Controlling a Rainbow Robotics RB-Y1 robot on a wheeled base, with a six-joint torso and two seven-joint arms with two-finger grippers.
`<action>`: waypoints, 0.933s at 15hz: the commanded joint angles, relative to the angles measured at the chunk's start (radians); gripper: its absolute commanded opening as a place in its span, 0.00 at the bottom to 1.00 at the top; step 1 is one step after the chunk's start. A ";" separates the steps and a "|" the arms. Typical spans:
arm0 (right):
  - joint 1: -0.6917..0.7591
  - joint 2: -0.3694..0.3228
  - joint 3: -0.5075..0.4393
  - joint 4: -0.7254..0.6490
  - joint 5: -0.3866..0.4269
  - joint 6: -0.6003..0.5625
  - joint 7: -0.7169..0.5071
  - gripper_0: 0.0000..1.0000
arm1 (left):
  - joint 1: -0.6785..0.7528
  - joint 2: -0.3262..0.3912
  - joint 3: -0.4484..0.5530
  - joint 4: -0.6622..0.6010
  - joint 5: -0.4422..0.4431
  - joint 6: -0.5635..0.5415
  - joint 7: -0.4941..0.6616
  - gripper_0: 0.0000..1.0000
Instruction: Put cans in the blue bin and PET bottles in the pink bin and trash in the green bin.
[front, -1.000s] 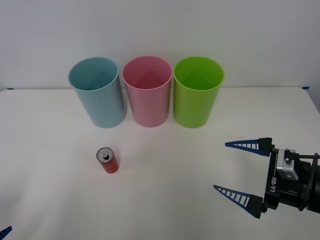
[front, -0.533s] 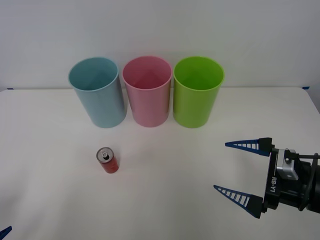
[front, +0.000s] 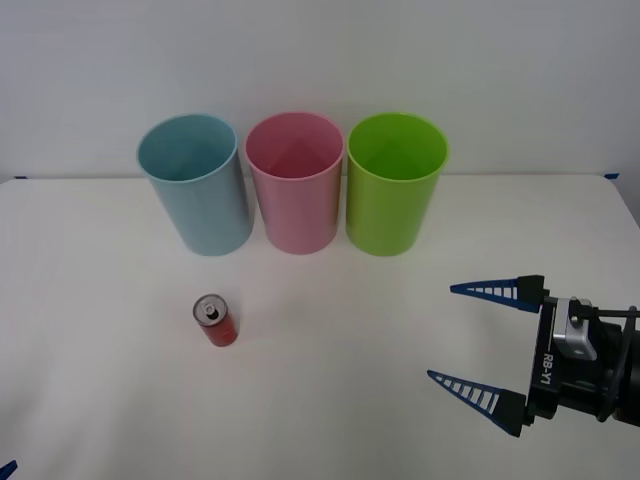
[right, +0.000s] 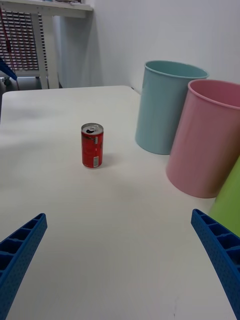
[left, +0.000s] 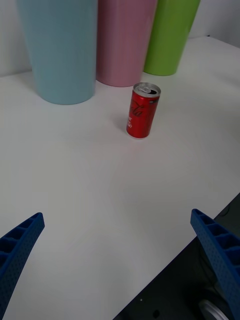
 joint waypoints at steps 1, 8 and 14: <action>0.000 0.000 0.000 0.000 0.000 0.000 0.000 1.00 | 0.009 0.009 -0.011 -0.001 0.025 -0.005 -0.086 1.00; 0.000 0.000 0.000 0.000 0.000 0.000 0.000 1.00 | 0.008 0.034 -0.138 -0.001 0.139 0.097 -0.155 1.00; 0.000 0.000 0.000 0.000 0.000 0.000 0.000 1.00 | -0.034 0.104 -0.296 -0.001 0.278 0.211 -0.179 1.00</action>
